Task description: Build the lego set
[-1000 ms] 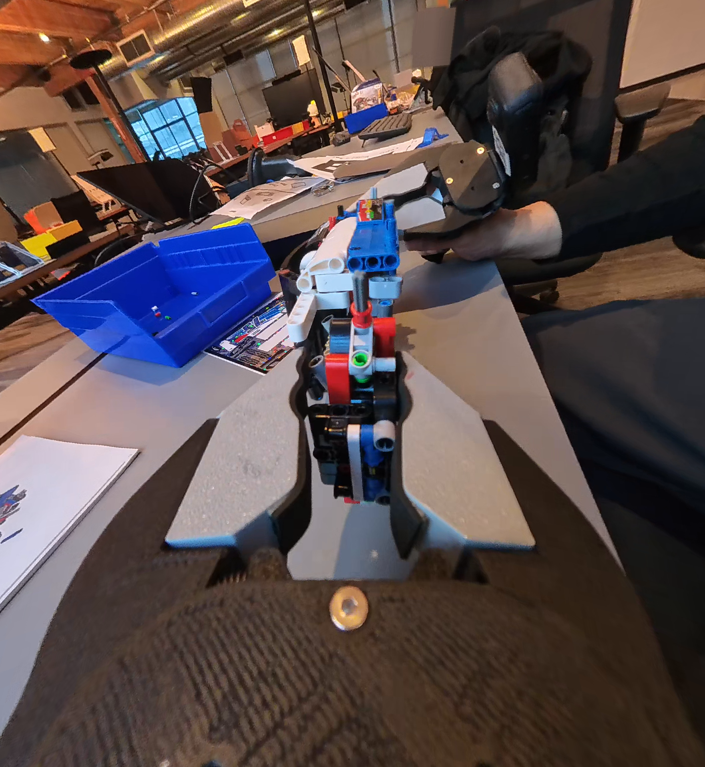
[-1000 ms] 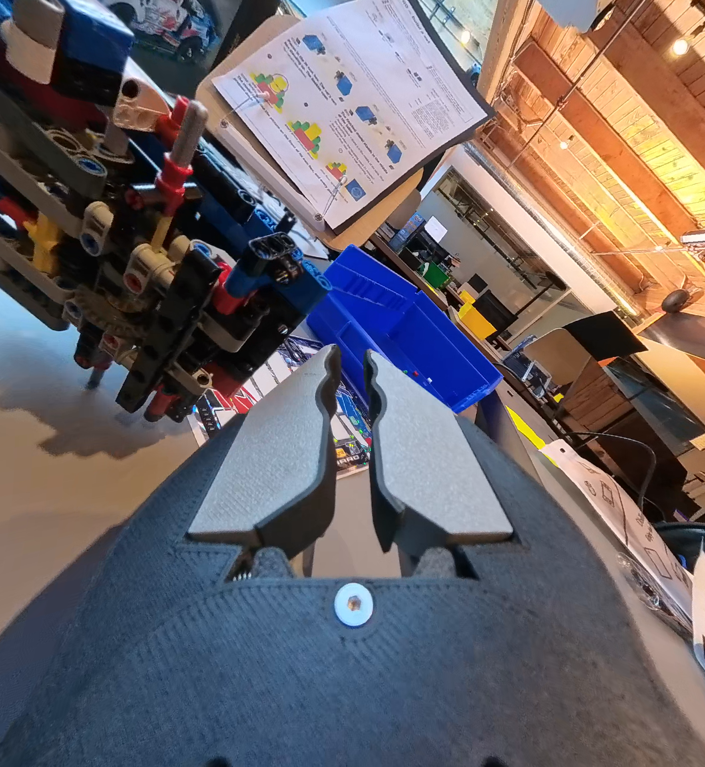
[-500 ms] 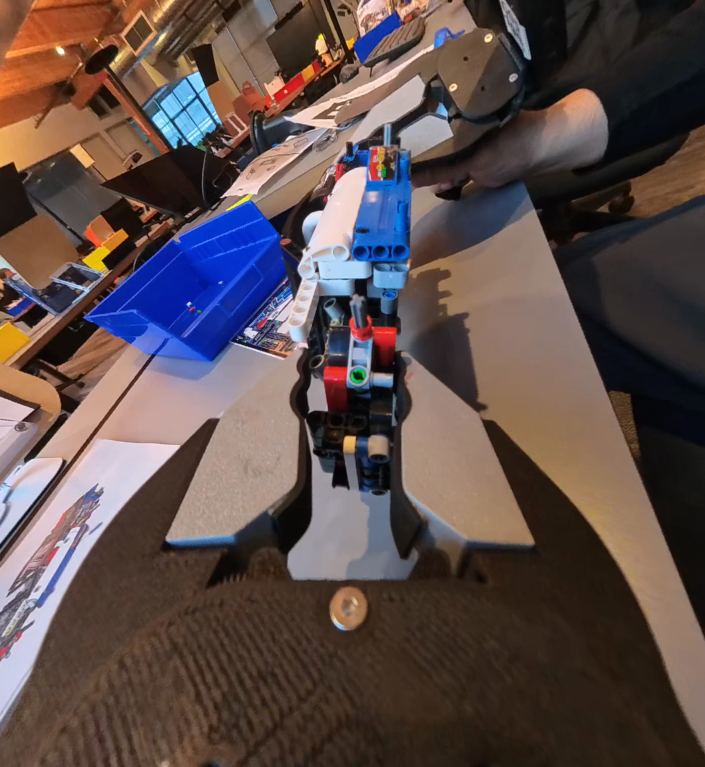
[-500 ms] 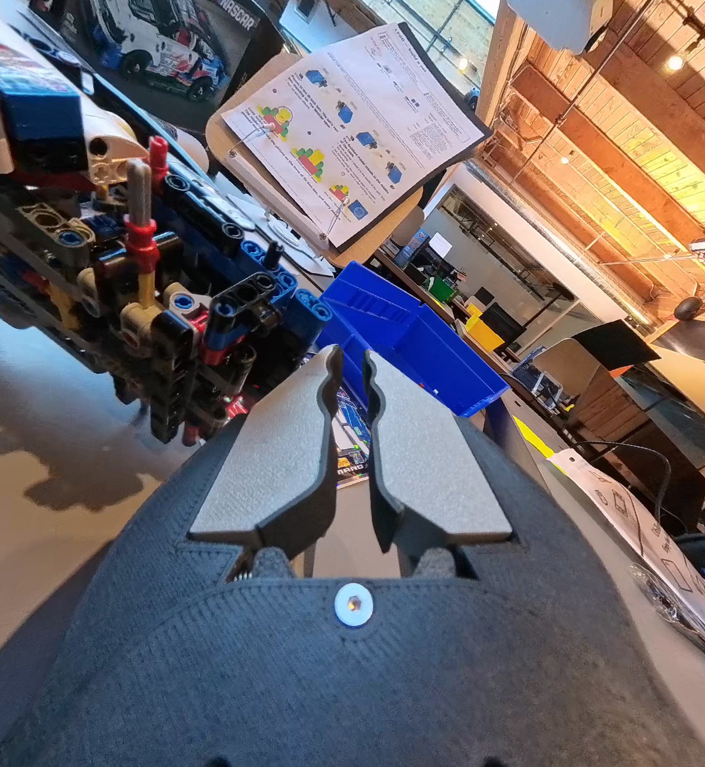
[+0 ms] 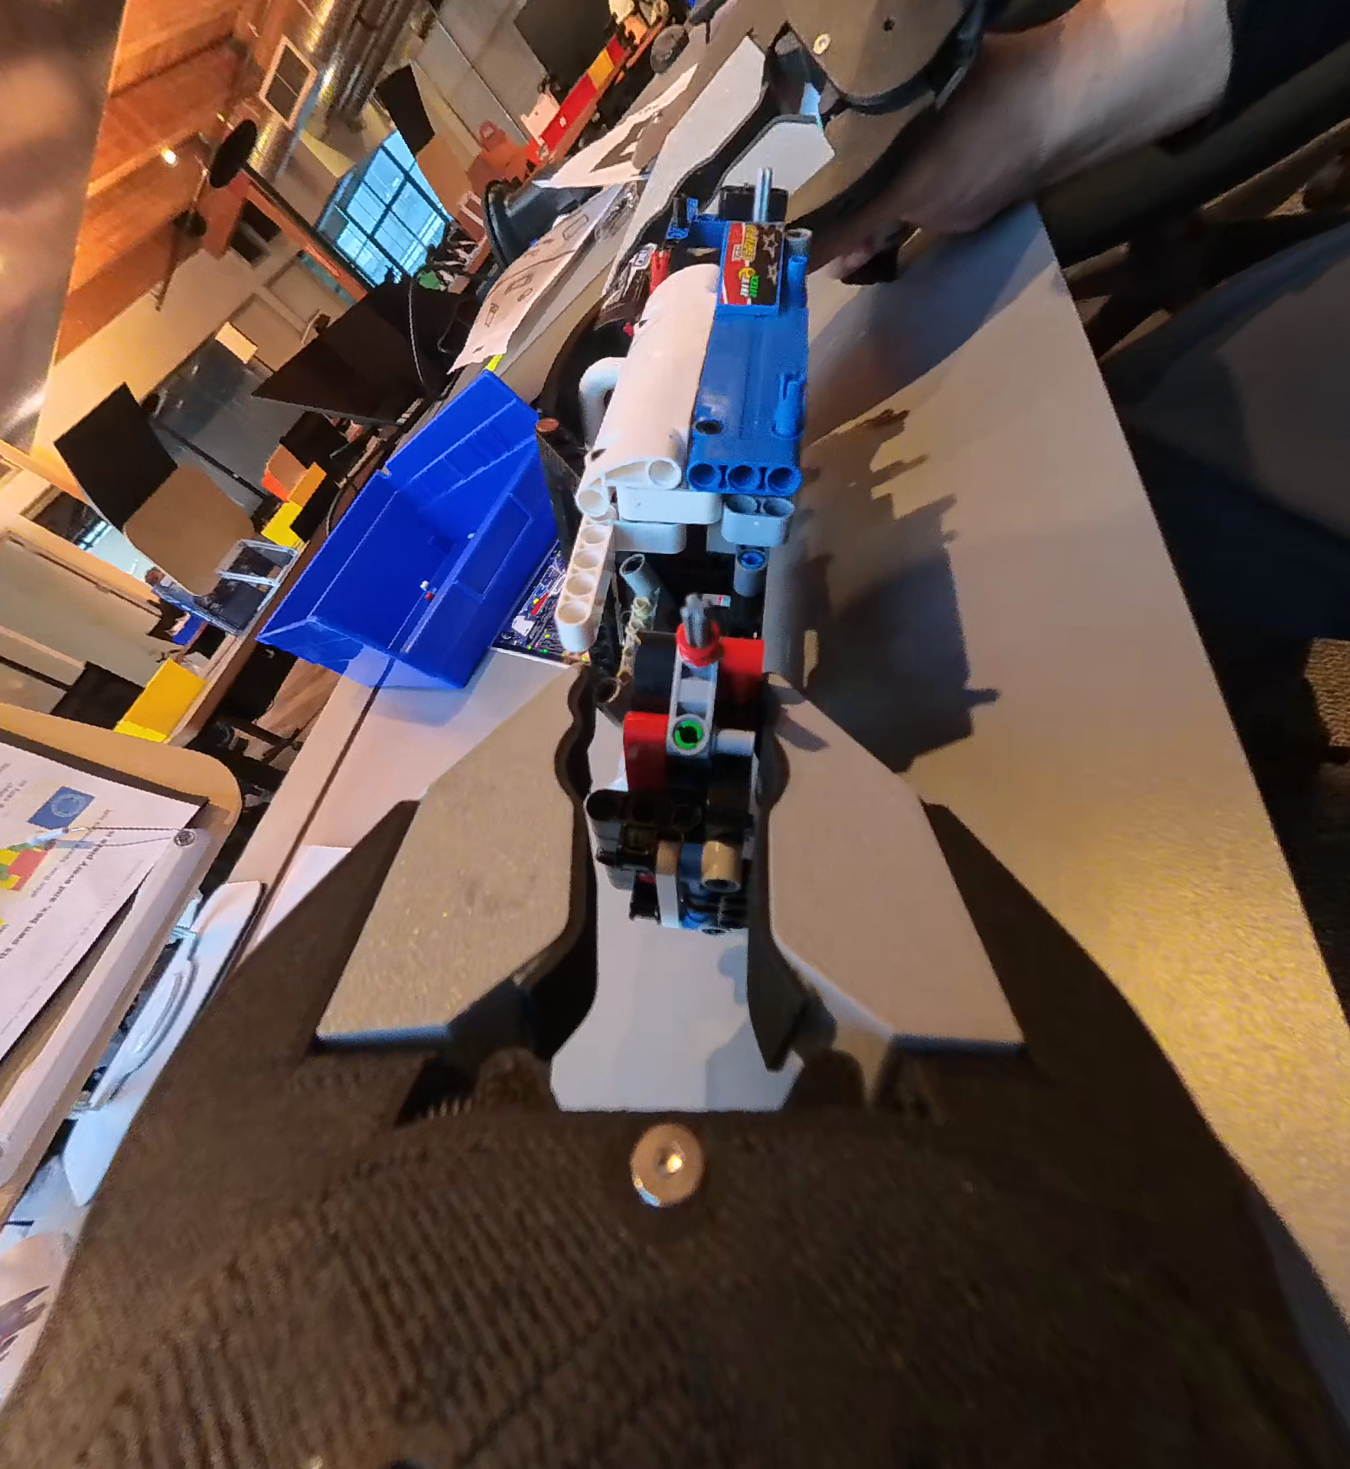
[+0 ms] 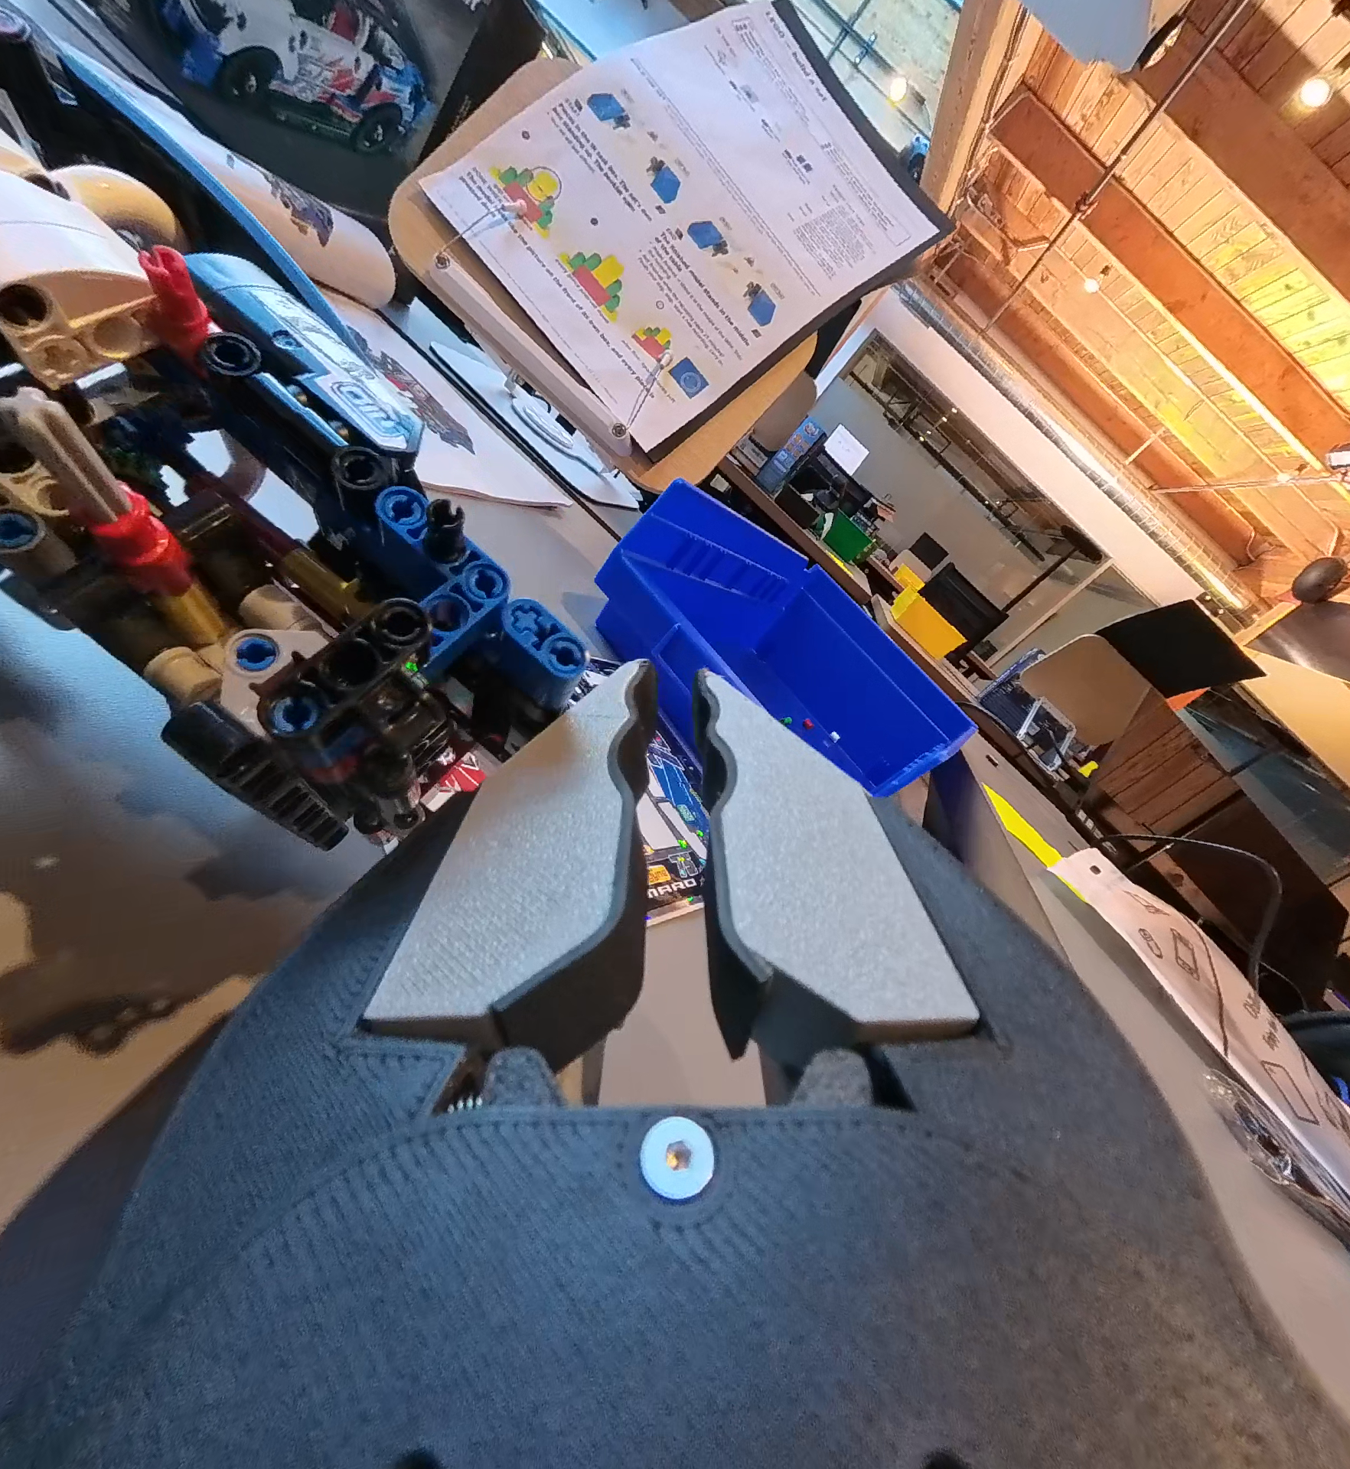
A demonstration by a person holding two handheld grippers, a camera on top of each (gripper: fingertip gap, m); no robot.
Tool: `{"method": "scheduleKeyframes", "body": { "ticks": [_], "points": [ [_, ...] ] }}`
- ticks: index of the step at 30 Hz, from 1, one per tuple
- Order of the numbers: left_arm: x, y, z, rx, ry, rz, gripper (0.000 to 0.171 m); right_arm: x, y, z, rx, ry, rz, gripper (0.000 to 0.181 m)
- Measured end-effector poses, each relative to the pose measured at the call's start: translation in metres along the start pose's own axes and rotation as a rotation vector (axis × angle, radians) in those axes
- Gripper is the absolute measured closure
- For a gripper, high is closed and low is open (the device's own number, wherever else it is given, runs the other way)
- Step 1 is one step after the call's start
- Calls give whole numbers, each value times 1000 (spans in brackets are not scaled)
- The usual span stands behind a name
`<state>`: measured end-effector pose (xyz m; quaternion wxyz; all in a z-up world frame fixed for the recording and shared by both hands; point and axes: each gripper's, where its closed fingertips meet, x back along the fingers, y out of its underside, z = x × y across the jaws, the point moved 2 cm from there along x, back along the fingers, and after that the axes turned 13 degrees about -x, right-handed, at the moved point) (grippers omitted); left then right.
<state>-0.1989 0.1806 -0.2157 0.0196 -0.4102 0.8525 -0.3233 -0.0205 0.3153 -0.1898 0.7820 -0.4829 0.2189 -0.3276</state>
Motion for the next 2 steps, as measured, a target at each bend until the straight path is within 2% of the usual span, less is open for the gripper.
{"method": "scheduleKeyframes", "body": {
  "ticks": [2],
  "points": [
    [0,0,1,-14,-2,-6,135,0,0,0,5,2,-2,175]
  ]
}}
